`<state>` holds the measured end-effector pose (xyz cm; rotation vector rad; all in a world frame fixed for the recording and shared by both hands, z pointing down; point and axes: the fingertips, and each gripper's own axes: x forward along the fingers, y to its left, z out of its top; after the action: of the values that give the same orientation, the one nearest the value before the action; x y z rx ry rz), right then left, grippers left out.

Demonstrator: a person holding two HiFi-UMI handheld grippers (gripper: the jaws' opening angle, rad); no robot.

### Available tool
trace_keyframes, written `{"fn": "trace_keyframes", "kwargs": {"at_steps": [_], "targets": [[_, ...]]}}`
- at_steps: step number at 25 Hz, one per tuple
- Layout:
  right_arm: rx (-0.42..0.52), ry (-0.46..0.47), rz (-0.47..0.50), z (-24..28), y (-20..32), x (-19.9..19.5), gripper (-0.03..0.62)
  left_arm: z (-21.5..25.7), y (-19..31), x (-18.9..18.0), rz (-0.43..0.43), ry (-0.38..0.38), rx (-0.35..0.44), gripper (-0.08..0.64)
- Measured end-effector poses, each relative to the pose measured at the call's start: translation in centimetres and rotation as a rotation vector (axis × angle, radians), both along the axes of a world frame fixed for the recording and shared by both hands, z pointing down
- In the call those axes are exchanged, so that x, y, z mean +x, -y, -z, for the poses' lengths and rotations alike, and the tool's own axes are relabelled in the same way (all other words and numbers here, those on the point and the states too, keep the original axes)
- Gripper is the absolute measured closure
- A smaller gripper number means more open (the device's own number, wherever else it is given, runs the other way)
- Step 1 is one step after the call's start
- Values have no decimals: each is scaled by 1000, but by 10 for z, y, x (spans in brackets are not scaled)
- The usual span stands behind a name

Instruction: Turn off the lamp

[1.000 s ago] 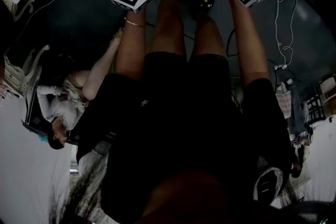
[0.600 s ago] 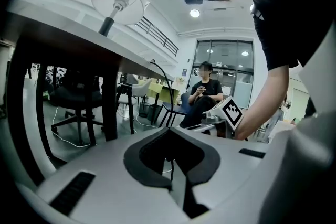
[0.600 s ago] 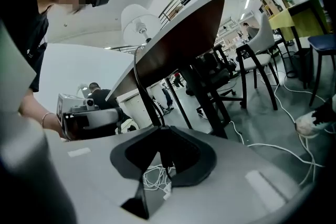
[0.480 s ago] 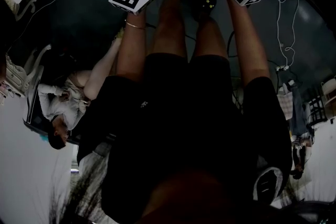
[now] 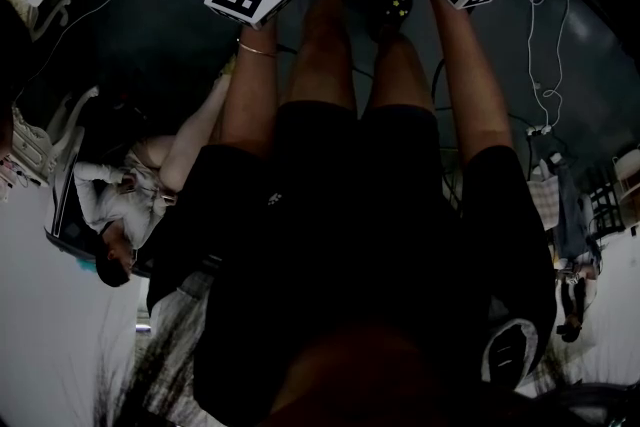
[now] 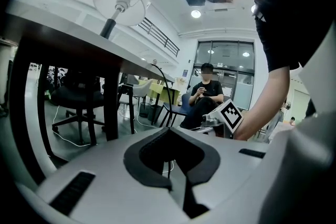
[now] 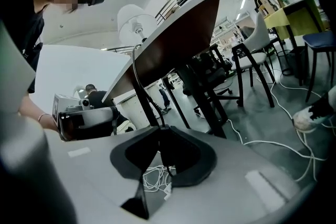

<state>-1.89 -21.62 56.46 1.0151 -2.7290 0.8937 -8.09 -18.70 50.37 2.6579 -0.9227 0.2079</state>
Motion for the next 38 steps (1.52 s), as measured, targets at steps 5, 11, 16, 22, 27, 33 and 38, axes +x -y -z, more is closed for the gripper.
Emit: {"fn": "trace_keyframes", "kwargs": {"at_steps": [5, 11, 16, 22, 27, 33, 38], "targets": [[-1, 54, -12, 11, -5, 5, 529, 5, -4, 4, -3, -2, -1, 554], [18, 55, -17, 21, -13, 17, 557, 11, -7, 16, 5, 3, 14, 554], [35, 60, -27, 33, -15, 26, 592, 12, -10, 21, 39, -4, 7, 554], [42, 74, -26, 47, -19, 32, 592, 13, -13, 27, 52, 19, 1, 554], [50, 85, -32, 69, -20, 43, 592, 27, -13, 38, 56, 33, 2, 554], [76, 123, -42, 95, -17, 47, 592, 41, -15, 49, 20, 79, 28, 554], [112, 136, -39, 136, -14, 54, 592, 78, -9, 56, 66, 61, 53, 554]]}}
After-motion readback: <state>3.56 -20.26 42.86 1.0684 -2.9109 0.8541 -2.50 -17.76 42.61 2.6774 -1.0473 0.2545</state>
